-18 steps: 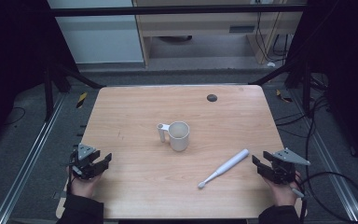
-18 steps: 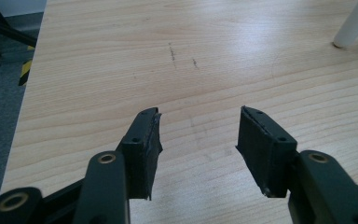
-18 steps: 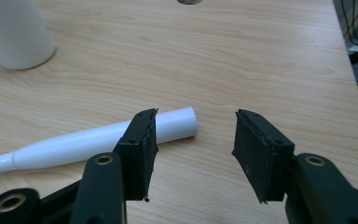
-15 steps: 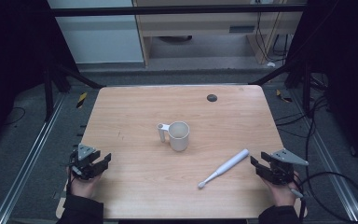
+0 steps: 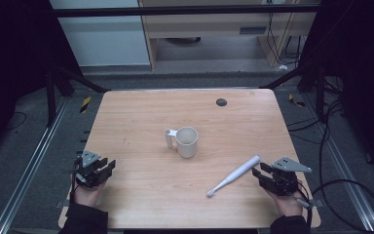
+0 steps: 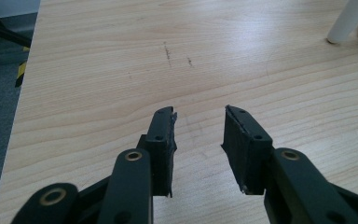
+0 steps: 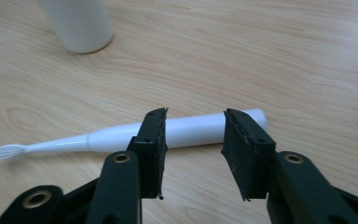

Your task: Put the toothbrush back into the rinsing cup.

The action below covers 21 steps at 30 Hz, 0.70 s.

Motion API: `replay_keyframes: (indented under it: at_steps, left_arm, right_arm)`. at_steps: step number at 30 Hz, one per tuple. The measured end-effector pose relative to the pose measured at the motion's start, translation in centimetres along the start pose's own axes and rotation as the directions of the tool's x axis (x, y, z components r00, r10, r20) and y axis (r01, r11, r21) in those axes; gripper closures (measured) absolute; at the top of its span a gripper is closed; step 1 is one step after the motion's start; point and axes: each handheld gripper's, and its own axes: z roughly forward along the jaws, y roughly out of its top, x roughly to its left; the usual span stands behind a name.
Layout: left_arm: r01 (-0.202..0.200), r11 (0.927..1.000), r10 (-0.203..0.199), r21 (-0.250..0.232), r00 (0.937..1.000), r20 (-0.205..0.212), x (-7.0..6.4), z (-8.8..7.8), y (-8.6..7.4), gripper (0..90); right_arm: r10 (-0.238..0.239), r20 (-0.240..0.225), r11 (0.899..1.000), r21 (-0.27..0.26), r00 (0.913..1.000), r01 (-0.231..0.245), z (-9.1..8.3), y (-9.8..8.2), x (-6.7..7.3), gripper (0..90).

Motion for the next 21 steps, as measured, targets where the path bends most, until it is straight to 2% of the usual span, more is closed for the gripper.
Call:
replay_keyframes:
  at_steps: [2,3,11,21]
  left_arm:
    - [-0.001,1.0000,0.001,-0.001,1.0000,-0.004,0.0,0.0,0.0,63.1]
    - [-0.001,1.0000,0.001,0.000,1.0000,-0.006,0.0,0.0,0.0,63.9]
    - [-0.008,0.9999,0.008,0.006,0.9999,-0.009,-0.1,0.1,0.0,65.3]
    - [-0.014,0.9998,0.014,0.017,0.9998,-0.013,-0.2,0.2,0.0,65.2]
  right_arm:
    - [-0.002,-0.011,1.000,0.003,0.9999,0.002,0.0,0.1,0.2,61.1]
    - [-0.002,-0.039,1.000,0.002,0.9992,0.002,0.1,0.2,0.6,63.8]
    - [-0.012,-0.094,1.000,0.013,0.9955,0.013,0.3,0.3,1.5,71.9]
    - [-0.026,-0.167,0.998,0.046,0.9856,0.035,1.2,0.3,2.9,85.5]
